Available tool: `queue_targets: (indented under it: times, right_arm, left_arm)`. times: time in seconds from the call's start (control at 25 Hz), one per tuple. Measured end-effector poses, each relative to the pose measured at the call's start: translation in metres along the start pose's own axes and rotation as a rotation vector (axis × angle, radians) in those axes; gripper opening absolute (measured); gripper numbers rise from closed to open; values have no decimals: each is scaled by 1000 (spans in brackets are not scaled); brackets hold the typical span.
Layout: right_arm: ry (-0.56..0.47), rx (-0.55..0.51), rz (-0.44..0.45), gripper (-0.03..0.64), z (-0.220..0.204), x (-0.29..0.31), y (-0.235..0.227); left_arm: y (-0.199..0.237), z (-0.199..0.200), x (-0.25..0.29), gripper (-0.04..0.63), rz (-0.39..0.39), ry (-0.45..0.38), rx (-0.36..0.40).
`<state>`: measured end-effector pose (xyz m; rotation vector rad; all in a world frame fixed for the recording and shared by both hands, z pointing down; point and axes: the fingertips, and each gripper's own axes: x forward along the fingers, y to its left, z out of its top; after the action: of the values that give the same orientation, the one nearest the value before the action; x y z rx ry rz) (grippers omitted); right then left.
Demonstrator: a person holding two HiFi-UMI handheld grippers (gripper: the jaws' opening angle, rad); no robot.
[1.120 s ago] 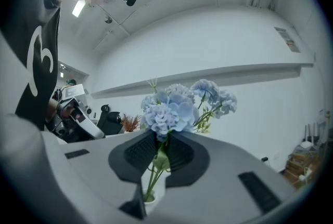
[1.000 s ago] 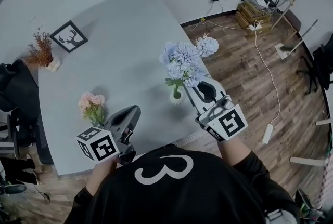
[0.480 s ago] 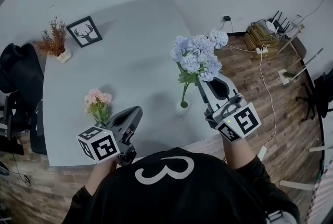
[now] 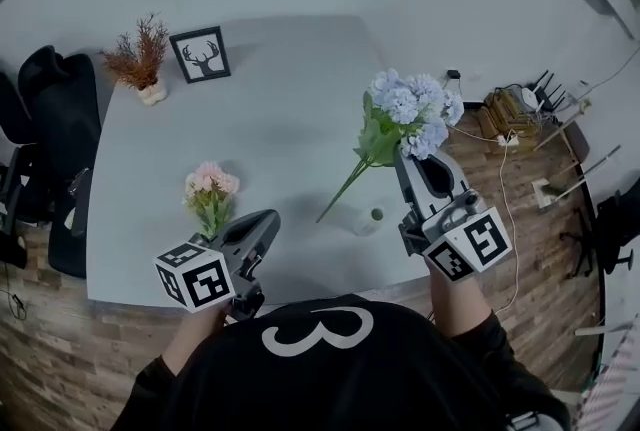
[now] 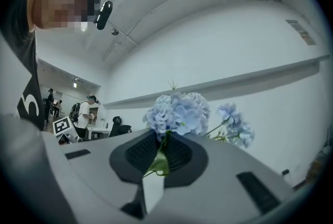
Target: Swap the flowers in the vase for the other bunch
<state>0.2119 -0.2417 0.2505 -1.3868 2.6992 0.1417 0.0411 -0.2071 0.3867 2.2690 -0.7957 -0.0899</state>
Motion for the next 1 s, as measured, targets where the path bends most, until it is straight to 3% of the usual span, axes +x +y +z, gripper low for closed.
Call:
queue_targets:
  times: [0.24, 0.52, 0.84, 1.0]
  right_arm:
    - [47, 28, 95, 26, -13, 31, 49]
    - [155, 87, 204, 26, -59, 64, 104]
    - [286, 103, 250, 26, -116, 82, 126]
    - [402, 75, 268, 26, -159, 84, 129]
  left_arm:
    - [17, 9, -45, 11, 50, -48, -27]
    - [39, 13, -106, 12, 140, -98, -57]
    - [59, 9, -139, 12, 215, -129, -101]
    - [64, 6, -144, 12, 244, -131, -118]
